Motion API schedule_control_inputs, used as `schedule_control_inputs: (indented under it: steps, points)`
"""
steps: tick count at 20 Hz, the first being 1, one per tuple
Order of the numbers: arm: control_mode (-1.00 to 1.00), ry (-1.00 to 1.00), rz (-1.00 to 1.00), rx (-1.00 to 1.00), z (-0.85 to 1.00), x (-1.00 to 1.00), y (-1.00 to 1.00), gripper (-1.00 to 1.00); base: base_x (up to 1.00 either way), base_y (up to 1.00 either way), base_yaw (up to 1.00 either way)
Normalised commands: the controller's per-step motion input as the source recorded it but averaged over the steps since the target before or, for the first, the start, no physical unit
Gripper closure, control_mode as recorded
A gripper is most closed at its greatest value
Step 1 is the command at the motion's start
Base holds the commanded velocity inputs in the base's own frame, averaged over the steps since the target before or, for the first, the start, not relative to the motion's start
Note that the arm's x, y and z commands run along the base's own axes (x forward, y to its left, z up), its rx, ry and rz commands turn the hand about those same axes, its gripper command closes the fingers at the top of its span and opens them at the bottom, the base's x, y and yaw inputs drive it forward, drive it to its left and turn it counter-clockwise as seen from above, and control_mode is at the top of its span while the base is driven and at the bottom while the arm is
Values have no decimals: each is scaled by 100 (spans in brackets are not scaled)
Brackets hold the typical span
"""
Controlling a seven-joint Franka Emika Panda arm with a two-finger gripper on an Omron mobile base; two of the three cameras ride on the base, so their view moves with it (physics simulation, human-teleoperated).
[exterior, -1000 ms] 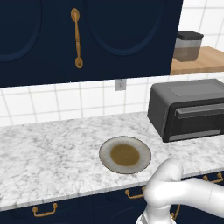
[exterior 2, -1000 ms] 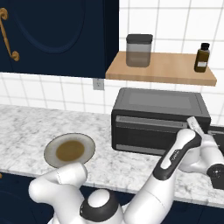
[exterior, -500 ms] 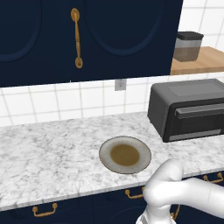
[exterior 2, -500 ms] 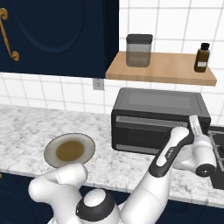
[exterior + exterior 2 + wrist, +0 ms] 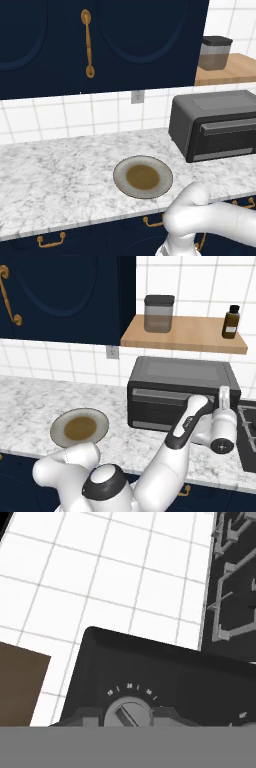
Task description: Pick up the kebab skewer and baguette bread, and place them inside the toaster oven. Close the toaster oven door and start by setting the timer.
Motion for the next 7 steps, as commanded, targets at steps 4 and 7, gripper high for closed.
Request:
schedule_control_inputs:
  steps: [4, 7]
  points:
    - [-100, 0, -14, 19, 0, 0, -1, 100, 0, 0, 0]
    - [-100, 0, -13, 18, 0, 0, 0, 100, 0, 0, 0]
